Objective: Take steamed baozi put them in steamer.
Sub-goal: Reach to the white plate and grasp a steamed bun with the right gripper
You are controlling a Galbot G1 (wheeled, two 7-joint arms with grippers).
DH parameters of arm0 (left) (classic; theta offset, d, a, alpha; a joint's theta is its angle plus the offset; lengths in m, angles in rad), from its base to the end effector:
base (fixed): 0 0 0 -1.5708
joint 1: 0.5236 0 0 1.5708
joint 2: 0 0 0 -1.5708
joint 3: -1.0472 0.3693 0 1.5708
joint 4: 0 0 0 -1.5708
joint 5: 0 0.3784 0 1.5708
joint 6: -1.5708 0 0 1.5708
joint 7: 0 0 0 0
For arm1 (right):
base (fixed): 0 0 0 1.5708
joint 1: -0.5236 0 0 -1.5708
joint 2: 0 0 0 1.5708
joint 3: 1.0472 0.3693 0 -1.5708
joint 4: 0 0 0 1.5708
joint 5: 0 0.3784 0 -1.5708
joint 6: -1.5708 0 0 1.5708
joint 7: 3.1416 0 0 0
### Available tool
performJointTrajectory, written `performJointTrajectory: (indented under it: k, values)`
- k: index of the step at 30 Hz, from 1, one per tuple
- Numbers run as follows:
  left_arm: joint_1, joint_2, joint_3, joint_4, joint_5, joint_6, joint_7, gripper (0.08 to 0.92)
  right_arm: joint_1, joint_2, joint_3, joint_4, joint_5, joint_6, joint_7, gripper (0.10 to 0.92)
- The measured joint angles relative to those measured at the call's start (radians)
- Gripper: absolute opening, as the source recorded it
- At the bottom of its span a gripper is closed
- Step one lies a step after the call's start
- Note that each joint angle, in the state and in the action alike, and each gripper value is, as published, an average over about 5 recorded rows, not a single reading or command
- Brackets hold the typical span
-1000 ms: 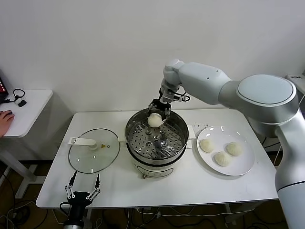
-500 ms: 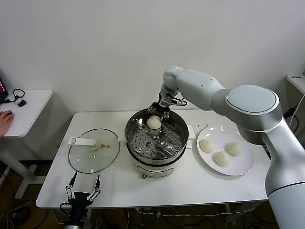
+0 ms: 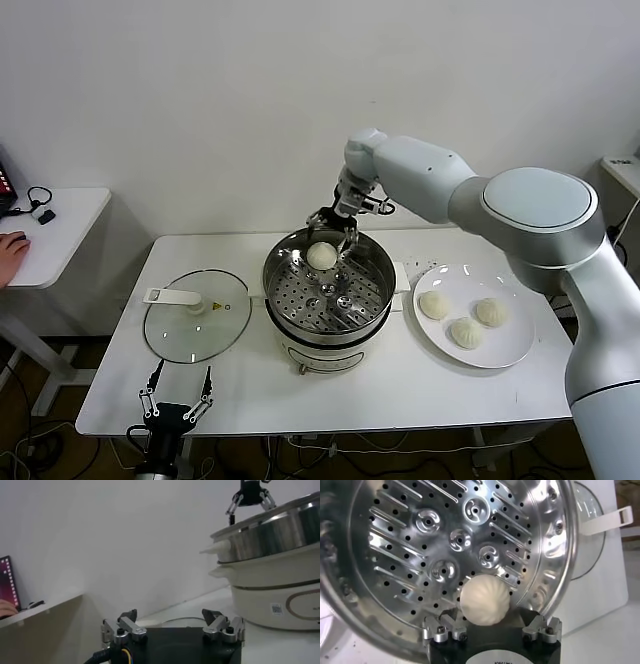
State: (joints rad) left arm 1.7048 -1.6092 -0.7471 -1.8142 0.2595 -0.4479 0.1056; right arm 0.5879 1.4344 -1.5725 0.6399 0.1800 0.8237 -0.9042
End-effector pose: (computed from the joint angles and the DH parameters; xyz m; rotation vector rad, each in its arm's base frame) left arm 0.1117 0.0707 -0.4413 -0.0244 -3.0773 -0.5332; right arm 0.6990 0.1022 -0.0685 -2.1183 0.6282 -2.2221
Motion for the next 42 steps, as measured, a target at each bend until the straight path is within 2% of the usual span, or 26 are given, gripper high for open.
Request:
performJointTrajectory:
  k: [15, 19, 23, 33, 42]
  values:
    - [0.007, 0.0, 0.002, -0.013, 0.009, -0.001, 0.001, 0.823, 0.224, -0.163, -0.243, 0.18, 0.294, -0.001, -0.122, 0.823]
    - [0.005, 0.0, 0.008, -0.011, 0.013, -0.002, 0.002, 0.823, 0.248, -0.221, -0.281, 0.226, 0.356, -0.041, -0.134, 0.823]
    - [-0.001, 0.0, 0.009, -0.009, 0.014, -0.002, 0.003, 0.823, 0.253, -0.278, -0.301, 0.27, 0.394, -0.166, -0.133, 0.823]
    - [-0.009, 0.0, 0.003, 0.007, 0.014, -0.002, 0.005, 0.823, 0.228, -0.389, -0.316, 0.341, 0.44, -0.644, -0.114, 0.823]
    - [-0.015, 0.0, -0.002, 0.019, 0.015, -0.002, 0.009, 0.823, 0.13, -0.443, -0.266, 0.332, 0.441, -0.841, -0.119, 0.823]
